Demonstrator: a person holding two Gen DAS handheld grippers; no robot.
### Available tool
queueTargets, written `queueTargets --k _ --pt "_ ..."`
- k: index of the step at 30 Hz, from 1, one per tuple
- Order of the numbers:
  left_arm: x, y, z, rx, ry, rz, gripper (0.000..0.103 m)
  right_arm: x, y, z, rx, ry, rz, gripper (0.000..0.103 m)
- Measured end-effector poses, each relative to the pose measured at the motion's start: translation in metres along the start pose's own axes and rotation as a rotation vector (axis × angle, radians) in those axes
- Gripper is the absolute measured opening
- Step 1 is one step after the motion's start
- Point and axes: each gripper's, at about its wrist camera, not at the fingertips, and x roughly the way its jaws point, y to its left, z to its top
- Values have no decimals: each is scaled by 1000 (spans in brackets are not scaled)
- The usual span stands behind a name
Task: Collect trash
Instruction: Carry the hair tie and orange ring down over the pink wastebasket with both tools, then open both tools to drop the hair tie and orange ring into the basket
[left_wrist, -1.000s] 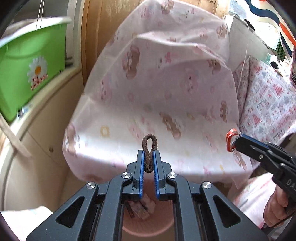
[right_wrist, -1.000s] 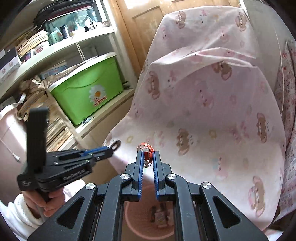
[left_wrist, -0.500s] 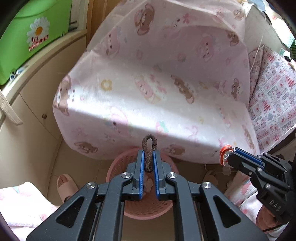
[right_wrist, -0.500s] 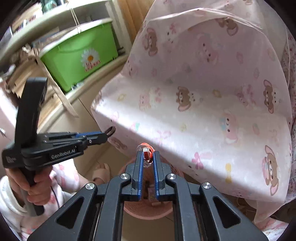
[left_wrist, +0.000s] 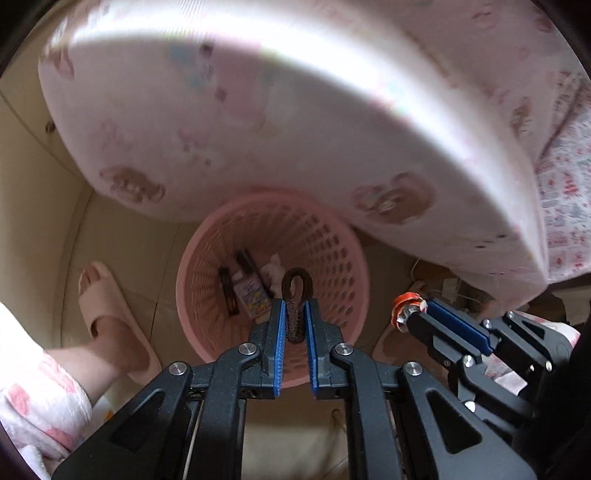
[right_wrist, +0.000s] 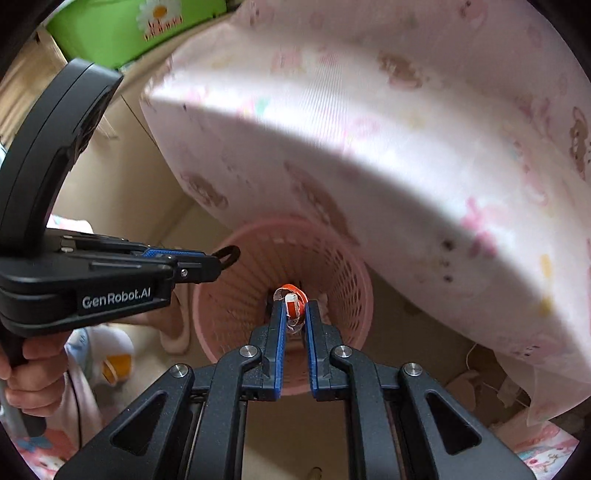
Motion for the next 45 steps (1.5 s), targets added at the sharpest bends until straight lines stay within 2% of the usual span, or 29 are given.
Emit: queueTargets --k 4,10,12,20,22,25,30,33,35,38,43,45 --pt "21 15 -2 -83 89 -11 9 14 4 -2 -40 34 -38 11" --pt "39 26 -3 -136 151 16 9 30 4 -4 -28 77 -43 11" --pt "43 26 -4 -132 158 2 9 33 7 -5 -42 84 -51 11" --pt "43 28 -5 -128 150 21 30 39 16 -2 -76 100 -84 12" --pt "42 30 -4 -141 145 26 31 43 17 -4 -73 110 -88 13" --pt "40 32 -3 -158 143 5 40 46 15 -6 -60 127 -80 18" --pt "33 31 -2 -123 113 64 46 43 13 -4 -49 118 -78 24" --pt "22 30 0 -119 75 74 57 32 9 -3 -31 98 -65 26" --pt "13 27 1 -98 41 104 68 25 7 -2 -20 75 -58 37" --pt "-4 20 3 -36 -21 163 73 13 5 0 -10 26 -65 52" --pt "-40 8 2 51 -177 221 76 -15 -3 3 41 -48 -83 53" --pt "-61 3 2 72 -275 258 83 -33 -6 2 62 -124 -136 53"
